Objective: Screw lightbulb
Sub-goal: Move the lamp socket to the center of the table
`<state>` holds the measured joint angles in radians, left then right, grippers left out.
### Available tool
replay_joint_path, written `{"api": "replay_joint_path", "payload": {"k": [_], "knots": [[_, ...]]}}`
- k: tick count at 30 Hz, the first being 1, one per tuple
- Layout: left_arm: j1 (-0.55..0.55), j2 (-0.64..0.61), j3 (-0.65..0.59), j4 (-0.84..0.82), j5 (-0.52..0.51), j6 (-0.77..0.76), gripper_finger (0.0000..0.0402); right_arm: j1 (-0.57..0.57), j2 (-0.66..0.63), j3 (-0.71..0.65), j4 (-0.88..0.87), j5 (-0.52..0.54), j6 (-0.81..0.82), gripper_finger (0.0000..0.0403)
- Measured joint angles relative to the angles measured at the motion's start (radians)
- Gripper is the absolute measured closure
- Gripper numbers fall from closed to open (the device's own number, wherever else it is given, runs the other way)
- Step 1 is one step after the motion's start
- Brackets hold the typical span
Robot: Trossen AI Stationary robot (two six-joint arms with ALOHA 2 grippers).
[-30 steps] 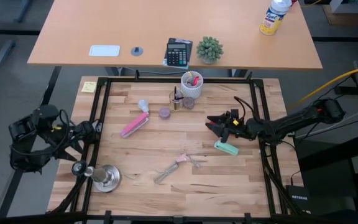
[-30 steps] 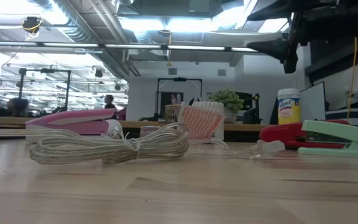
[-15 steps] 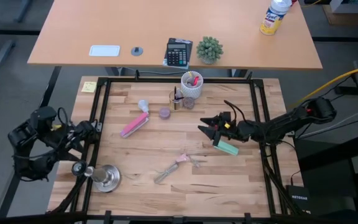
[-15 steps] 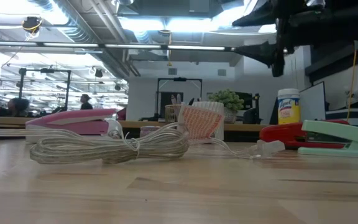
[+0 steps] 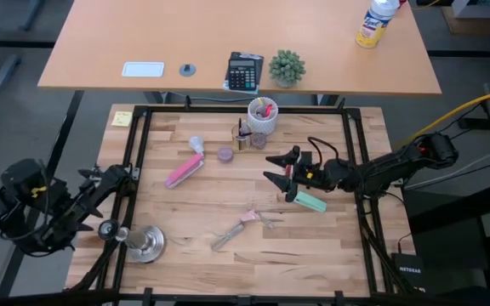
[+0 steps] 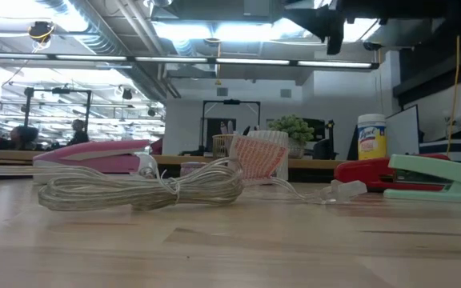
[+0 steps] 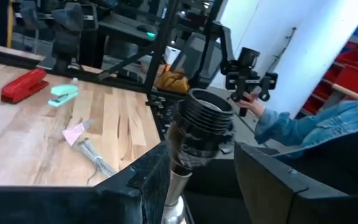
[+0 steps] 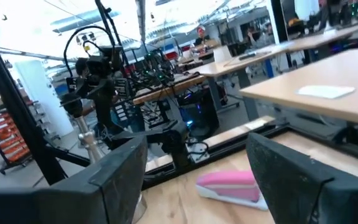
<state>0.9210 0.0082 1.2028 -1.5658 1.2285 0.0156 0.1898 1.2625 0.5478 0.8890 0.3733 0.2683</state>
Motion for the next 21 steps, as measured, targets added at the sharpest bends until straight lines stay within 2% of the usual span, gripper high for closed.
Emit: {"api": "replay_joint_path", "payload": {"k": [6,9,14,18,21], "knots": [[-0.064,0.0,-0.056,0.006,0.0,-0.013,0.0234,0.0,0.0,0.006,-0.002,0.0,-0.012,0.0123],[-0.145,0.0,-0.098,0.005,0.007,-0.009,0.0234,0.0,0.0,0.006,-0.002,0.0,-0.012,0.0123],[-0.385,0.0,-0.122,0.009,0.024,-0.025,0.0234,0.0,0.0,0.006,-0.001,0.0,-0.01,0.0123],[-0.619,0.0,-0.08,0.048,0.017,-0.063,0.0234,0.0,0.0,0.006,0.001,0.0,-0.007,0.0123],[-0.748,0.0,-0.053,0.109,-0.058,-0.211,0.0234,0.0,0.0,0.006,0.012,0.003,-0.006,0.0123]]}}
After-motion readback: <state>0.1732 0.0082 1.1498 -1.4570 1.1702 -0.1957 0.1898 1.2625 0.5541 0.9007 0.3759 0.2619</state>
